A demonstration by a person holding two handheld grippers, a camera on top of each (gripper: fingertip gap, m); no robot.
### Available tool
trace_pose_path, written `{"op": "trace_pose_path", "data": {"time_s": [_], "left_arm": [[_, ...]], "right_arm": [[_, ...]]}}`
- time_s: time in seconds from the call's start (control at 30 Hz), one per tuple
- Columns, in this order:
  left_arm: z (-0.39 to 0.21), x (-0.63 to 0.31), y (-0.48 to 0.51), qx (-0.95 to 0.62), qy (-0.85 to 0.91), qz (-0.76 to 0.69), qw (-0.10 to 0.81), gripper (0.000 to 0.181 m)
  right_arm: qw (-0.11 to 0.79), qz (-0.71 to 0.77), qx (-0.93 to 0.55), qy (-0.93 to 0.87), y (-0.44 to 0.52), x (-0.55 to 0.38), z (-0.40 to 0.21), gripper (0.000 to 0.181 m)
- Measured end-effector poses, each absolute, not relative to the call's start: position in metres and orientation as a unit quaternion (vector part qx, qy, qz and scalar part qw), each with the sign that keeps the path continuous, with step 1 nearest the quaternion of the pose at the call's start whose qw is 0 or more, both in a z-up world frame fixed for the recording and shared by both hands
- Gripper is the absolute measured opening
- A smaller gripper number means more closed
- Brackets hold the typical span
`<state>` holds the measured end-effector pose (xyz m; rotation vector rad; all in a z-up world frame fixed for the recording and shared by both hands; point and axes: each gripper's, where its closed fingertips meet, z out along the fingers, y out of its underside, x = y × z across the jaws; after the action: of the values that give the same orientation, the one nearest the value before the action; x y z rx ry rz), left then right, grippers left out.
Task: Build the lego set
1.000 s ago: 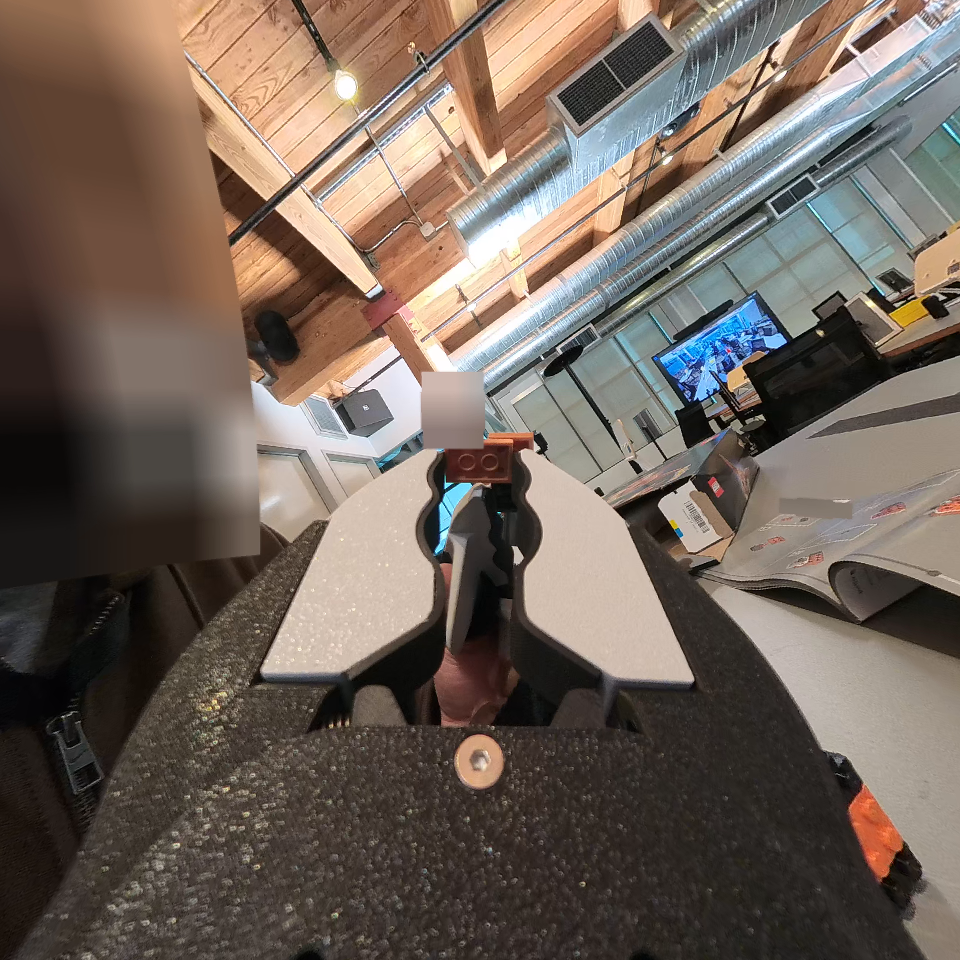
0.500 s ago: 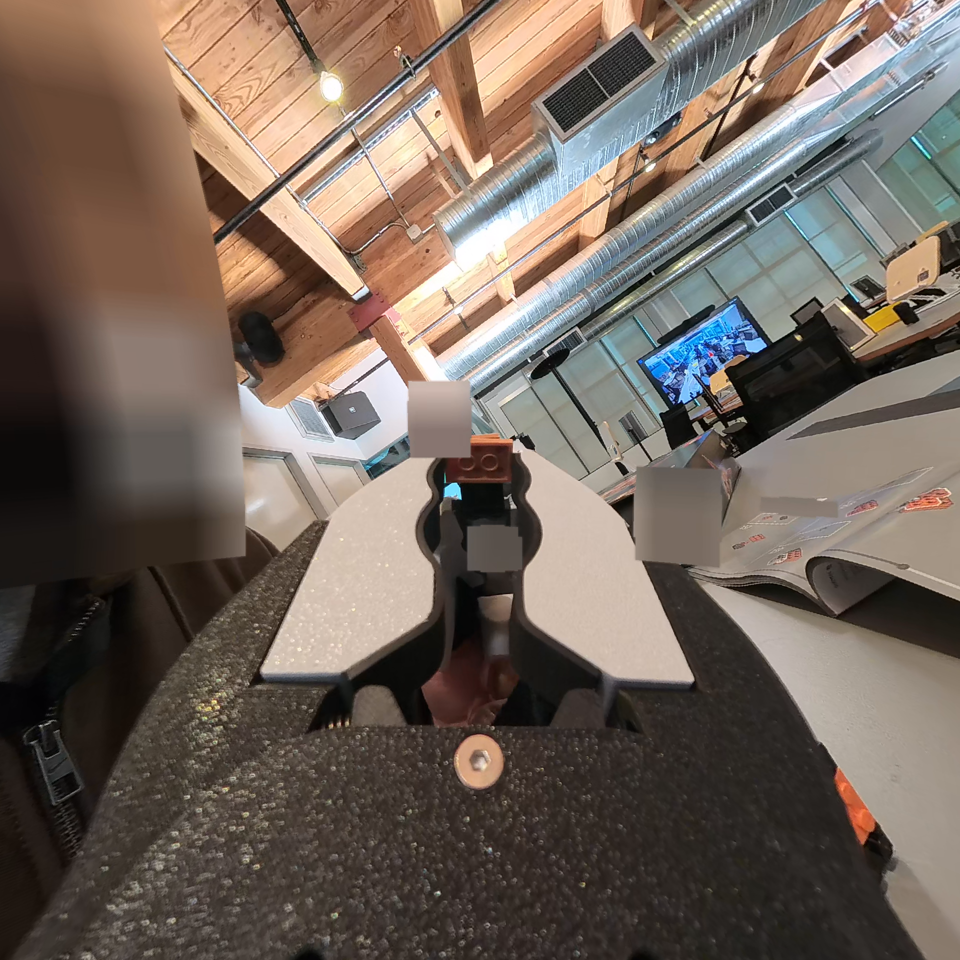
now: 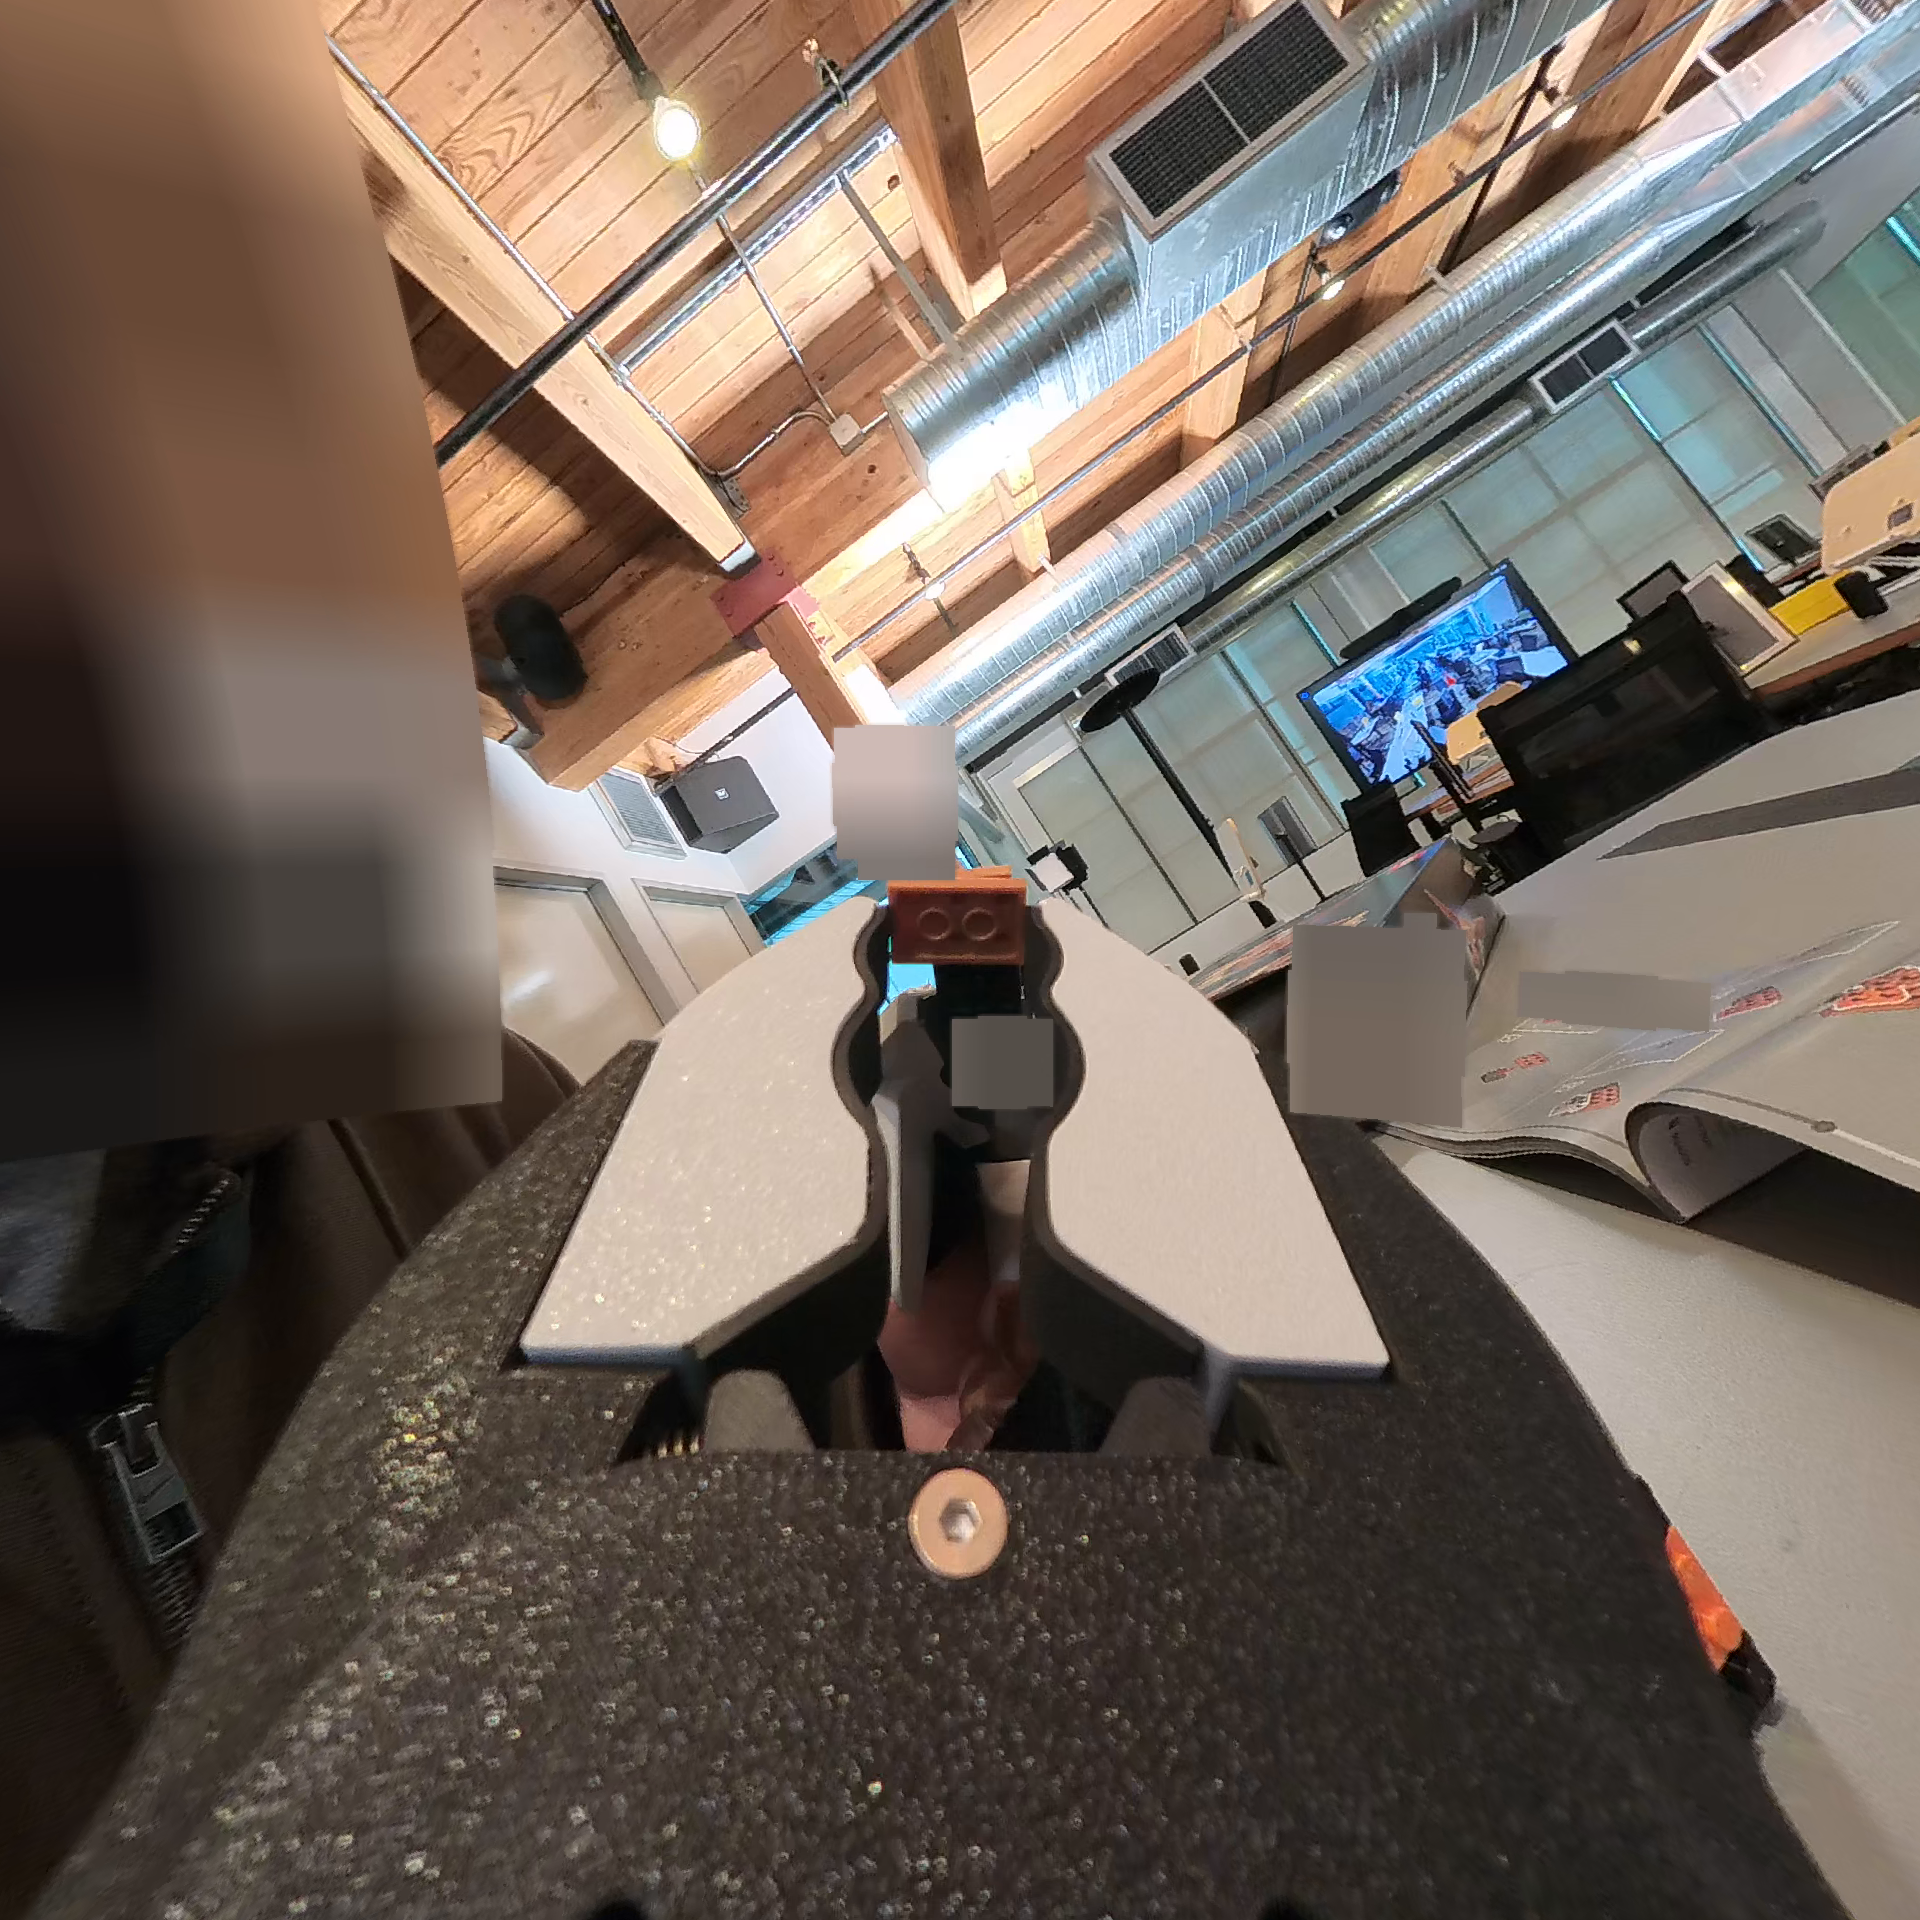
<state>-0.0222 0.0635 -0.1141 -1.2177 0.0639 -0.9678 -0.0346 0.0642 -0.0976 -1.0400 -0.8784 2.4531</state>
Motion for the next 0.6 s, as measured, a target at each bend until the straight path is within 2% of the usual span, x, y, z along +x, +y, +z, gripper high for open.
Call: {"op": "trace_pose_path", "data": {"time_s": [0.6], "left_arm": [[-0.1205,-0.0194,0.0656,-0.577,0.053,-0.403,0.708,0.017]], "right_arm": [[0.177,0.847,-0.371,-0.337,0.0631,-0.0343,-0.1007,0.024]]}}
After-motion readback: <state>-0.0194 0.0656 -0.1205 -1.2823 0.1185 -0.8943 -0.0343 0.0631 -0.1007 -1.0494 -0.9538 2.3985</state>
